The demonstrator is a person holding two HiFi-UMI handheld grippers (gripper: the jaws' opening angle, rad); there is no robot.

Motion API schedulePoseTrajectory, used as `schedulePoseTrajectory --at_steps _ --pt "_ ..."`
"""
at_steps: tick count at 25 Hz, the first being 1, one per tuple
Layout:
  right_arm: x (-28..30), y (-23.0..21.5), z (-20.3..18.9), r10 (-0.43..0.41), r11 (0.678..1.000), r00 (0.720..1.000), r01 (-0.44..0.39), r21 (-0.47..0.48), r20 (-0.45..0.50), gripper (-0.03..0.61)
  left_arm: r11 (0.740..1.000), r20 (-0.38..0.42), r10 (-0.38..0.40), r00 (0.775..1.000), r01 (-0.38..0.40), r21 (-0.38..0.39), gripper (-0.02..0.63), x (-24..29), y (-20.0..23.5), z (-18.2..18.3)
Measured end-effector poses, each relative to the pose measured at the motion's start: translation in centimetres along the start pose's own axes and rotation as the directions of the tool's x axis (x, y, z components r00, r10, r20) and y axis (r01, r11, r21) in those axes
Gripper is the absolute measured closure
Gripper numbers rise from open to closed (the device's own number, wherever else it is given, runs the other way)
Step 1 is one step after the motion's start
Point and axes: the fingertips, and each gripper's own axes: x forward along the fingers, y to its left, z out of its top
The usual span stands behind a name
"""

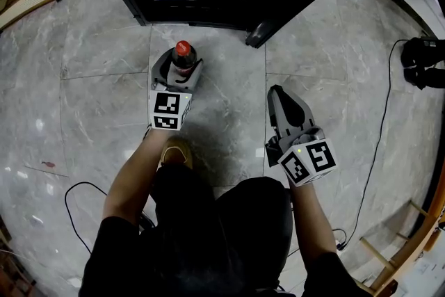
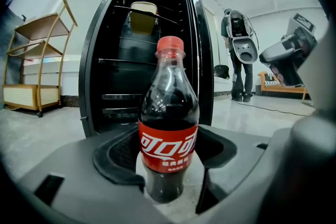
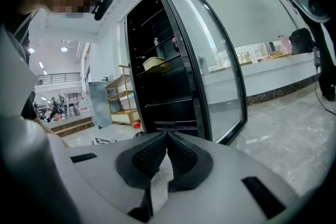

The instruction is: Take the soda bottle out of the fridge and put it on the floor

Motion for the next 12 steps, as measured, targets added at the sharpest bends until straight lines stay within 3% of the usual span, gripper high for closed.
schedulePoseTrajectory --at_steps 12 --pt "-0.37 0.18 -0.57 -0.001 1.000 1.000 0.001 0.018 0.003 0.554 1.000 -0.015 0.010 1.000 -0.010 -0.017 0.302 -0.27 0.06 -0.54"
